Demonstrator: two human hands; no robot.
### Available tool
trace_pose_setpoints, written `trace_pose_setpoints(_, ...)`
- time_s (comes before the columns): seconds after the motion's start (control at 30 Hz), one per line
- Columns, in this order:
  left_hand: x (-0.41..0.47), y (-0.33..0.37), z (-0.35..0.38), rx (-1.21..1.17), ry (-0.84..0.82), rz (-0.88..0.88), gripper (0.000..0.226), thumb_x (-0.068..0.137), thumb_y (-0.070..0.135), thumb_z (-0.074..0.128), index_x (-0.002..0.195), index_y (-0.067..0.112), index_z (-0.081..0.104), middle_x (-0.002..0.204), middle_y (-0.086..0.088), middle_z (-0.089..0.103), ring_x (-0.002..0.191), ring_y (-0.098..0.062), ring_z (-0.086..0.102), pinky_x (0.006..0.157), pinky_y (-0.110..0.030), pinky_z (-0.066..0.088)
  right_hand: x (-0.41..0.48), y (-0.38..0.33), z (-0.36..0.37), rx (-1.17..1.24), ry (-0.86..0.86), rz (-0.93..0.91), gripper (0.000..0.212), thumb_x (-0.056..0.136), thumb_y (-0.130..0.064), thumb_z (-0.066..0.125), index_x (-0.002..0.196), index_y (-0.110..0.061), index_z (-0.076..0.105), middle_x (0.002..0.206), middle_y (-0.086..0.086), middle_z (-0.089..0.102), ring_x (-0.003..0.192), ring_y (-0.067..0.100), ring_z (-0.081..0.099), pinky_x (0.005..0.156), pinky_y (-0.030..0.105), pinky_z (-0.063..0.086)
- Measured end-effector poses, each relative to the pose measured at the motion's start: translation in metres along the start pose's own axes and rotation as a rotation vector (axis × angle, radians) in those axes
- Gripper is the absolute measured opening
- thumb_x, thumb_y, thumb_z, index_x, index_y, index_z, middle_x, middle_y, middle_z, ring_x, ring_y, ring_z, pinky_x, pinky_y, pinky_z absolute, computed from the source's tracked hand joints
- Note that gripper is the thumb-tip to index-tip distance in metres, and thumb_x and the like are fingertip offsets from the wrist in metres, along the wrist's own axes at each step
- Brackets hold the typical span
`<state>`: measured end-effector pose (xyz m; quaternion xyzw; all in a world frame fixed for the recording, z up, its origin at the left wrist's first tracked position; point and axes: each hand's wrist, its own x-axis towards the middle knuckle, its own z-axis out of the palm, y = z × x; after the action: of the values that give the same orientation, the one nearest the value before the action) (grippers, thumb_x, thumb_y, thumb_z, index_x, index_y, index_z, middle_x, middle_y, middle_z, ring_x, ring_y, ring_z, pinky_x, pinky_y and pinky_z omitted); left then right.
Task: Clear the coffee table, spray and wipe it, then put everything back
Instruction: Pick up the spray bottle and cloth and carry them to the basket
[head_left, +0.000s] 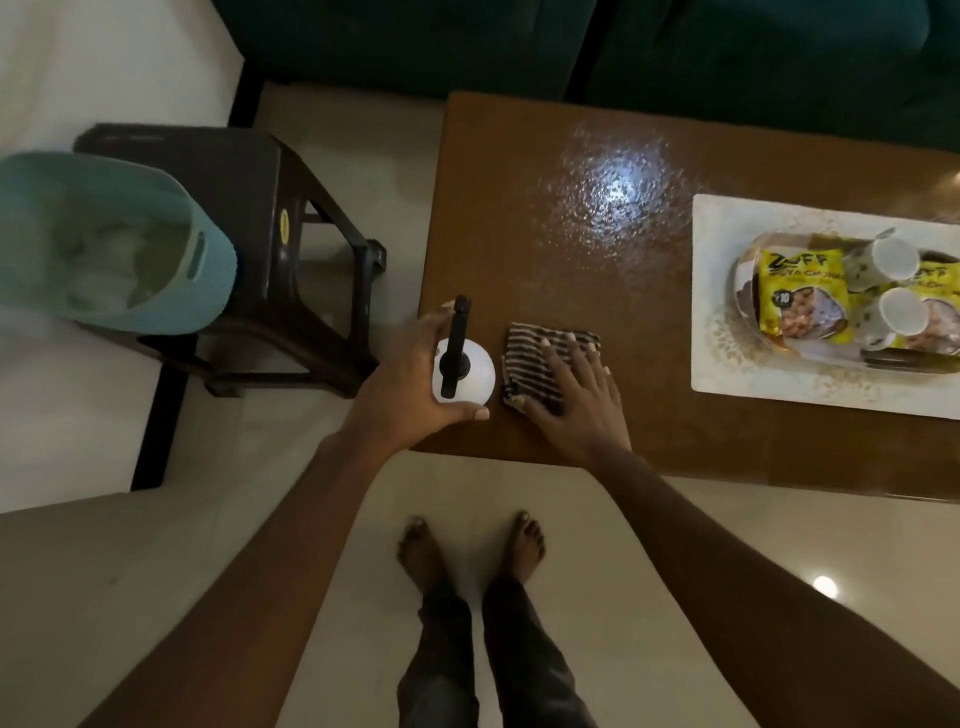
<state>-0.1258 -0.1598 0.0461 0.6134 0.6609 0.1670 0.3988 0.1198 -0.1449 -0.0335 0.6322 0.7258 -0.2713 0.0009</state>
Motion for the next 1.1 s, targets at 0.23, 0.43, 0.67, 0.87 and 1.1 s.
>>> trace_pose_setpoints(0.23, 0.019, -0.004, 0.012, -0.071, 0.076, 0.048, 0.086, 0.065, 0.033, 0.092, 0.134, 0.035, 0.042, 0.135, 0.001, 0.055, 0.111, -0.008, 0.052, 0.083, -0.011, 0.034, 0.020, 0.009, 0.042, -0.148, -0.027, -0.115, 0.107, 0.071, -0.098, 0.027, 0.154, -0.044, -0.012, 0.163, -0.003, -0.023, 0.147, 0.022, -0.027, 0.115, 0.045, -0.024)
trace_pose_setpoints(0.43, -0.008, 0.004, 0.012, -0.053, 0.127, 0.014, 0.072, 0.071, 0.023, 0.090, 0.131, 0.024, 0.050, 0.093, 0.009, 0.068, 0.095, -0.016, 0.068, 0.092, -0.036, 0.053, -0.021, 0.018, 0.061, -0.311, -0.100, -0.256, 0.117, 0.072, -0.088, 0.049, 0.155, -0.036, -0.014, 0.161, 0.005, -0.026, 0.148, 0.033, -0.024, 0.117, 0.059, -0.011)
trace_pose_setpoints(0.67, -0.051, 0.002, 0.012, -0.020, 0.176, -0.015, 0.070, 0.071, 0.026, 0.090, 0.131, 0.024, 0.053, 0.096, 0.005, 0.075, 0.092, -0.016, 0.071, 0.087, -0.037, 0.056, -0.052, 0.000, 0.052, 0.059, -0.235, -0.140, 0.070, 0.096, -0.014, 0.051, 0.153, -0.042, 0.022, 0.164, -0.010, -0.002, 0.149, 0.018, -0.018, 0.116, 0.038, -0.014)
trace_pose_setpoints(0.87, -0.098, 0.019, -0.006, -0.114, 0.299, -0.147, 0.075, 0.070, 0.030, 0.090, 0.136, 0.019, 0.054, 0.099, -0.001, 0.074, 0.096, -0.020, 0.069, 0.090, -0.030, 0.051, -0.064, -0.044, -0.012, 0.644, -0.194, 0.135, 0.043, 0.093, 0.003, 0.052, 0.127, -0.023, 0.060, 0.120, 0.000, 0.066, 0.110, 0.021, 0.061, 0.086, 0.031, 0.052)
trace_pose_setpoints(1.1, -0.146, 0.042, -0.075, -0.144, 0.403, -0.199, 0.073, 0.069, 0.031, 0.090, 0.132, 0.027, 0.053, 0.090, 0.019, 0.062, 0.092, -0.009, 0.062, 0.083, -0.022, 0.043, -0.084, -0.141, -0.080, 0.712, -0.085, -0.012, 0.039, 0.094, -0.004, 0.058, 0.099, -0.043, 0.060, 0.080, -0.020, 0.065, 0.063, -0.005, 0.055, 0.048, 0.011, 0.038)
